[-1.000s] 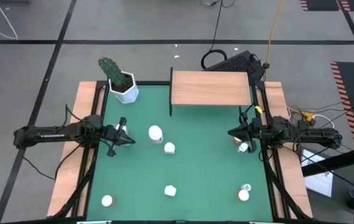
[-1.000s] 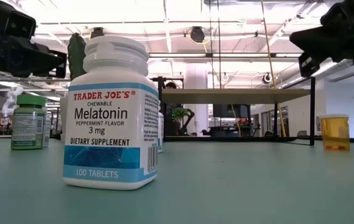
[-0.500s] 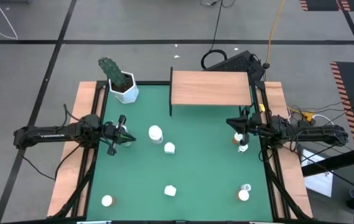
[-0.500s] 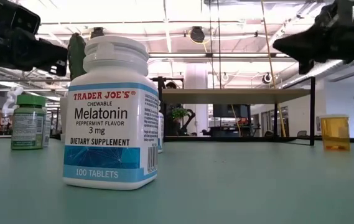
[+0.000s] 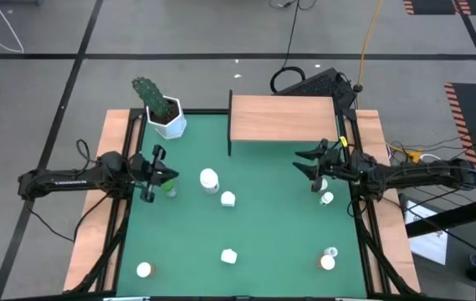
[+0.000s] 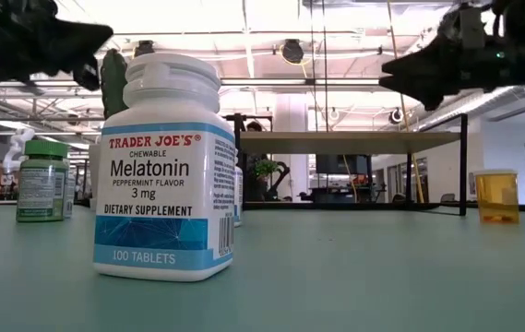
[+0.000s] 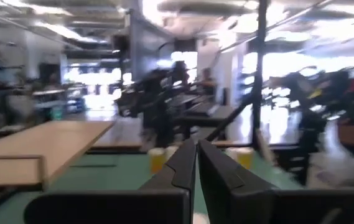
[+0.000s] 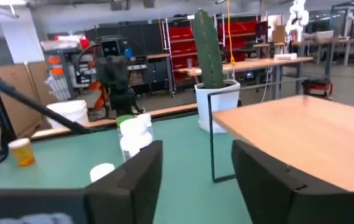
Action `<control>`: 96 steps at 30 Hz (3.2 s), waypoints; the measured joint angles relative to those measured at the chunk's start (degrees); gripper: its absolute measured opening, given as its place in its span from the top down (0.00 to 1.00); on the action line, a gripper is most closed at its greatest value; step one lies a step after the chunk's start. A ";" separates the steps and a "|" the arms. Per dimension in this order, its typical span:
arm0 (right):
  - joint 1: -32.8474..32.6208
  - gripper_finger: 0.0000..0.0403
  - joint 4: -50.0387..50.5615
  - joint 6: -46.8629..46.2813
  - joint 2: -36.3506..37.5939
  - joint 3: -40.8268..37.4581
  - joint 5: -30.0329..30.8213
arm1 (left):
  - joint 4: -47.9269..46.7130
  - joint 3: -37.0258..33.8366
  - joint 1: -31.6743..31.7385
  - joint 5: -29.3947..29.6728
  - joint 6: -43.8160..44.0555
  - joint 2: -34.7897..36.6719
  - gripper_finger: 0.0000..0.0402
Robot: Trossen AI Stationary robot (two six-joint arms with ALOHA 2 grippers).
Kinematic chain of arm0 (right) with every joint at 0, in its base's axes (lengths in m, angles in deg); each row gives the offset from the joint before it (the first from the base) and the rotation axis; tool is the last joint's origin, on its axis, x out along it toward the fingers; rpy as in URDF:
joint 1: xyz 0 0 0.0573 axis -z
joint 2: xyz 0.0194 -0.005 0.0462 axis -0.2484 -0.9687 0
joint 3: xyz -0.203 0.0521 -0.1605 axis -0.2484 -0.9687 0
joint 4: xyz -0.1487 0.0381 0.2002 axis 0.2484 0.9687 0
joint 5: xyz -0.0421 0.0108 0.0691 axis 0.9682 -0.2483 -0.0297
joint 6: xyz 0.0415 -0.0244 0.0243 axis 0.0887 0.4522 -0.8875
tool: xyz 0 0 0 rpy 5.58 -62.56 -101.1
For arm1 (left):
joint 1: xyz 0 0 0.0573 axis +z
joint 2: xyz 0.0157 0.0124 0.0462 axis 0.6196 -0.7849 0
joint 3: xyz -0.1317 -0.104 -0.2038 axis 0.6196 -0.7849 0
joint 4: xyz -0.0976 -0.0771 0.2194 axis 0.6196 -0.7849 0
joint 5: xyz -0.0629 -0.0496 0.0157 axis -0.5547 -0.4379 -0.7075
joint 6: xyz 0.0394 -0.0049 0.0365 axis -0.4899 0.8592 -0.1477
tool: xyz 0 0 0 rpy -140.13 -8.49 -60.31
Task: Pick and place medicine bottles onto shelf by color
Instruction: Put the purple pill bottle on the shelf
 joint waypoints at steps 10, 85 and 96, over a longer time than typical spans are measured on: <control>0.23 0.40 1.42 11.44 -1.77 4.07 -2.31 | 7.80 1.07 -2.62 7.14 -3.60 -17.32 0.94; -0.20 0.40 -1.98 -0.40 -7.92 4.20 -6.72 | -27.45 31.82 -5.49 20.32 -8.97 -53.24 0.34; -0.17 0.40 -3.04 -2.64 -12.10 4.20 -10.04 | -25.59 38.36 -5.00 14.83 -23.41 -53.24 0.40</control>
